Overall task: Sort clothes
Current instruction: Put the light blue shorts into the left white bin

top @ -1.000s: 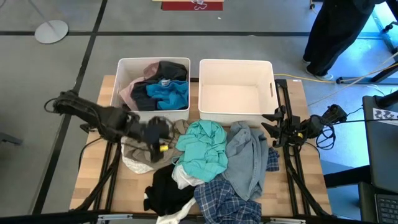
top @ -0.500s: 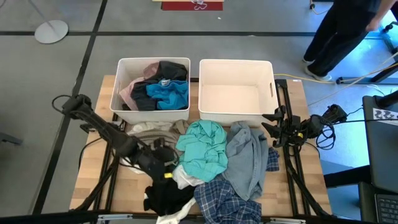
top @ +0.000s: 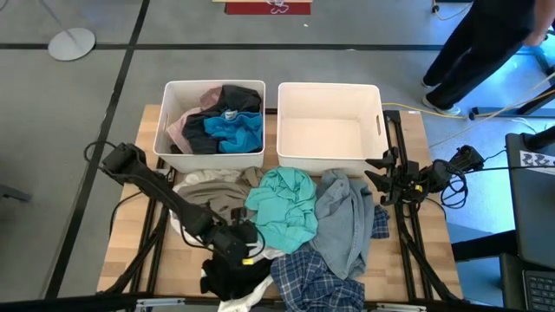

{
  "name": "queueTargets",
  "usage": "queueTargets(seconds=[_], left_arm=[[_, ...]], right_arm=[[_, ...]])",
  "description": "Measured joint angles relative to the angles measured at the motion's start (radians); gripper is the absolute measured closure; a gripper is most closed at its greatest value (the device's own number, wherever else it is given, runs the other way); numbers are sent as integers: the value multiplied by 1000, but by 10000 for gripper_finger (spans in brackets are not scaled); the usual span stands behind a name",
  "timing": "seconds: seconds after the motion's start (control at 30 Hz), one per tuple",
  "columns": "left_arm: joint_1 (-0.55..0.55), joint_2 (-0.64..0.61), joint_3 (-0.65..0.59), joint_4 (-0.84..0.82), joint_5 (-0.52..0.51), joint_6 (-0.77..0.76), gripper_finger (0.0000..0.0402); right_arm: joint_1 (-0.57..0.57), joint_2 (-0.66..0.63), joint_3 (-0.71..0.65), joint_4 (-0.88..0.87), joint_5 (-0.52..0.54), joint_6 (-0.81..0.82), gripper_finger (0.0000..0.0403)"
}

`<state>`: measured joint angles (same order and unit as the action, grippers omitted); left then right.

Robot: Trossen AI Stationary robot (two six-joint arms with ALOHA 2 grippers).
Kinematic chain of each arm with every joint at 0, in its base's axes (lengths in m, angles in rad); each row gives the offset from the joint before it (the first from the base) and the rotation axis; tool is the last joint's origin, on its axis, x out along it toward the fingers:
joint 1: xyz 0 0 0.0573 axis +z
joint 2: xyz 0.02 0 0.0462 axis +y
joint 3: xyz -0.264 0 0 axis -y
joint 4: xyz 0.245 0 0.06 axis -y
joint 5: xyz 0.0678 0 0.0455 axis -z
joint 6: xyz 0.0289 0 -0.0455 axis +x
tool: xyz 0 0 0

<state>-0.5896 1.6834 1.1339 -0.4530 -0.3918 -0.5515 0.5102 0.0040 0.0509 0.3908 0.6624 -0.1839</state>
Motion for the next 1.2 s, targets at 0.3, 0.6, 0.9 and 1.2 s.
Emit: queueTargets(seconds=[0.3,0.6,0.9,1.2], left_arm=[[16,20,0,32,-10,56,219],[113,21,0,59,-83,102,219],[160,137,1,168,63,164,219],[194,207,5,180,72,163,263]], right_arm=[[0,0,0,0,0,0,221],[0,0,0,1,0,0,221],[0,0,0,-5,0,-2,221],[0,0,0,-4,0,-1,221]])
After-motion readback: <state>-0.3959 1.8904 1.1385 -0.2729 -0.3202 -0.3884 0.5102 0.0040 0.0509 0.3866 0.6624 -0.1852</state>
